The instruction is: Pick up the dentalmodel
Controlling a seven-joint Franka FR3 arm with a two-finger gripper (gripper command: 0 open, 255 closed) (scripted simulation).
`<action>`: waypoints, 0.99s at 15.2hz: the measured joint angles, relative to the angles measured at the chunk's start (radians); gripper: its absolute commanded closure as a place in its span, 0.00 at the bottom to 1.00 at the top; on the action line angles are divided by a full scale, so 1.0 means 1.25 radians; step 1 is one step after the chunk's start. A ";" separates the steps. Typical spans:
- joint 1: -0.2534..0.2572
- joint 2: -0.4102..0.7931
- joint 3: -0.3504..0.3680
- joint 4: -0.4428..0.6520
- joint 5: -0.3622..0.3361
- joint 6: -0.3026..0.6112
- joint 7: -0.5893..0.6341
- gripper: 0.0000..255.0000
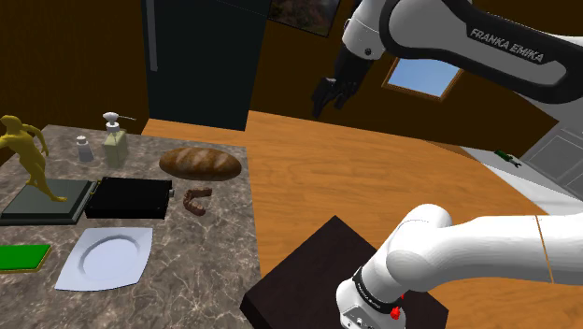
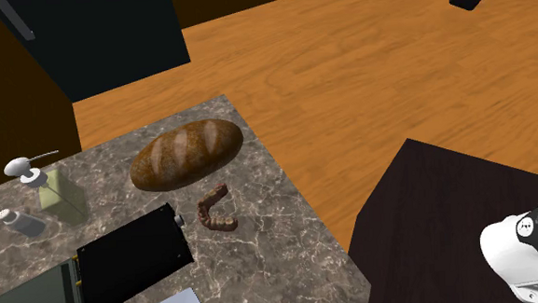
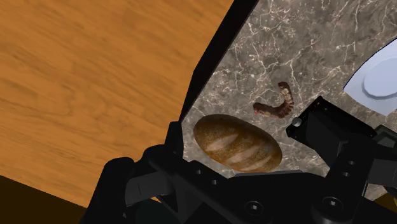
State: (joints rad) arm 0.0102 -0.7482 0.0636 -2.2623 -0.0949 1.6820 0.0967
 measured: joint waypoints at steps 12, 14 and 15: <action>0.012 0.196 0.024 -0.064 0.016 0.230 0.034 0.00; 0.014 0.240 0.030 -0.068 0.017 0.272 0.041 0.00; 0.013 0.266 0.029 -0.067 0.016 0.295 0.040 0.00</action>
State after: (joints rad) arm 0.0262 -0.4154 0.0998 -2.3459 -0.0744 2.0507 0.1468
